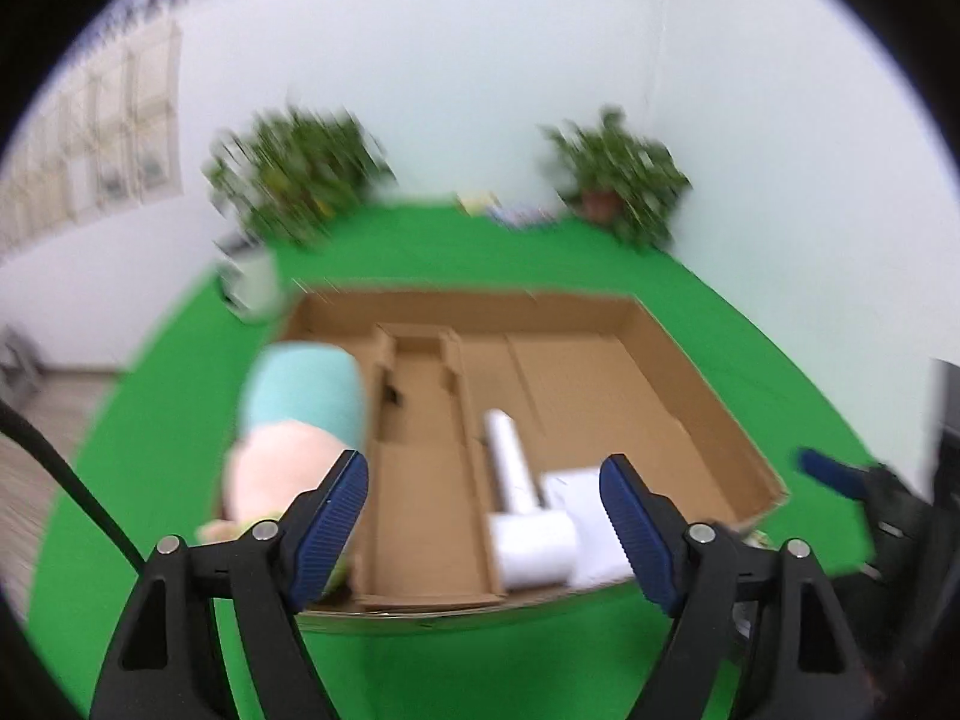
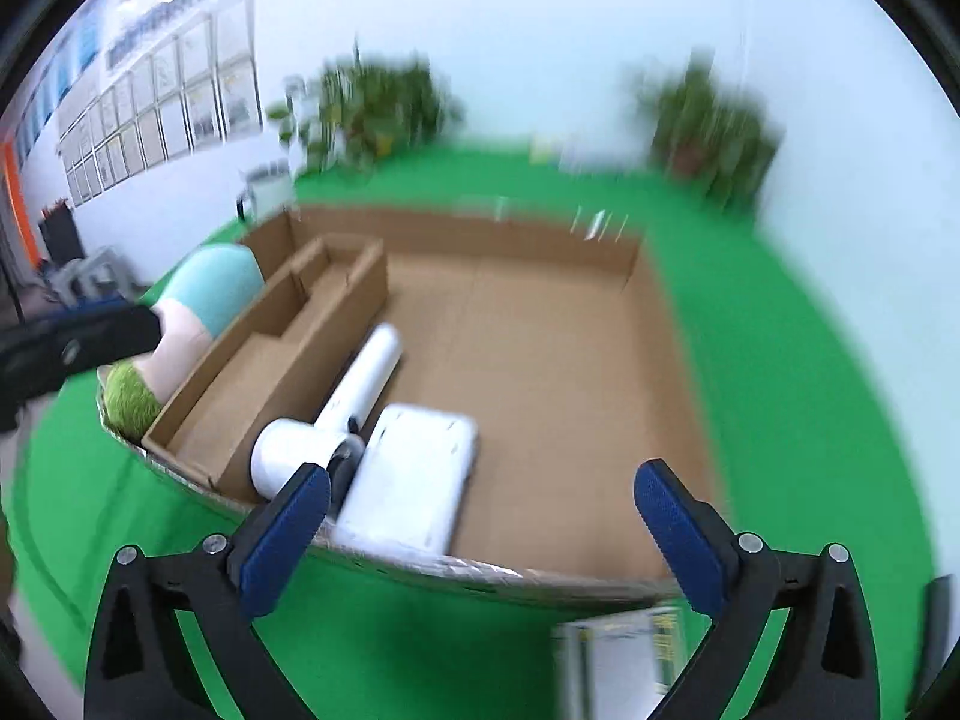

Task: Organize objects
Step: 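Open both grippers to release the white case and withdraw, then grasp the green-and-white medicine box end with the right gripper and lift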

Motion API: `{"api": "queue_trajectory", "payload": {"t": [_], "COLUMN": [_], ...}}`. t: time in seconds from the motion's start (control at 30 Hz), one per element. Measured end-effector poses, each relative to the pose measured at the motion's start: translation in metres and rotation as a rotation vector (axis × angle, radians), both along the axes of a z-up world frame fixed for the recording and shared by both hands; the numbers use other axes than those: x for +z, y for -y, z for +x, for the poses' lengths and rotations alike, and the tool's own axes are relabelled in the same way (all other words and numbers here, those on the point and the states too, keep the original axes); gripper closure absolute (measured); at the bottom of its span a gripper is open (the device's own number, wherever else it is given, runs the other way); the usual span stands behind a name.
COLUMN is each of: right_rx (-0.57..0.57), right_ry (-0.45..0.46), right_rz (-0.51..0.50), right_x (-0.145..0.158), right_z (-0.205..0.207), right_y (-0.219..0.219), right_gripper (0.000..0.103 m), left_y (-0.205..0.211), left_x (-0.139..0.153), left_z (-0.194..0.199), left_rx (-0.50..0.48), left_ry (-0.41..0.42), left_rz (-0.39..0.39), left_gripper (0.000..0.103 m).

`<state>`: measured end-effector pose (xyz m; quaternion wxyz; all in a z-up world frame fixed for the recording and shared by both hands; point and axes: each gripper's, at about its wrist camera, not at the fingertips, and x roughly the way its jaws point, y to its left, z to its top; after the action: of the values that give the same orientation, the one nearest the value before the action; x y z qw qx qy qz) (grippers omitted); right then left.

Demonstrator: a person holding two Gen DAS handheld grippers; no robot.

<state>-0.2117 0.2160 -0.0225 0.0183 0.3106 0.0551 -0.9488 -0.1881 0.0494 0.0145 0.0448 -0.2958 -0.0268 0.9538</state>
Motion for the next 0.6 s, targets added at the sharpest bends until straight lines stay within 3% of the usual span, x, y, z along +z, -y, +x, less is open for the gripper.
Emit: {"api": "queue_trajectory", "payload": {"t": [0.1, 0.27, 0.43, 0.6], "right_rx": [0.0, -0.003, -0.002, 0.02], "right_ry": [-0.09, -0.122, -0.127, -0.138], "right_rz": [-0.059, -0.083, -0.096, -0.097], "right_x": [0.01, 0.017, 0.02, 0.022], "right_z": [0.042, 0.076, 0.094, 0.099], "right_y": [0.003, 0.004, 0.001, 0.002], "right_gripper": [0.001, 0.001, 0.001, 0.001], "left_y": [-0.004, -0.012, -0.016, -0.014], "left_x": [-0.001, -0.003, -0.002, -0.006], "left_z": [0.023, 0.052, 0.07, 0.073], "left_rx": [0.052, 0.09, 0.097, 0.102], "left_ry": [-0.042, -0.068, -0.081, -0.061], "left_rz": [-0.037, -0.077, -0.095, -0.062], "left_gripper": [0.024, 0.024, 0.024, 0.024]}}
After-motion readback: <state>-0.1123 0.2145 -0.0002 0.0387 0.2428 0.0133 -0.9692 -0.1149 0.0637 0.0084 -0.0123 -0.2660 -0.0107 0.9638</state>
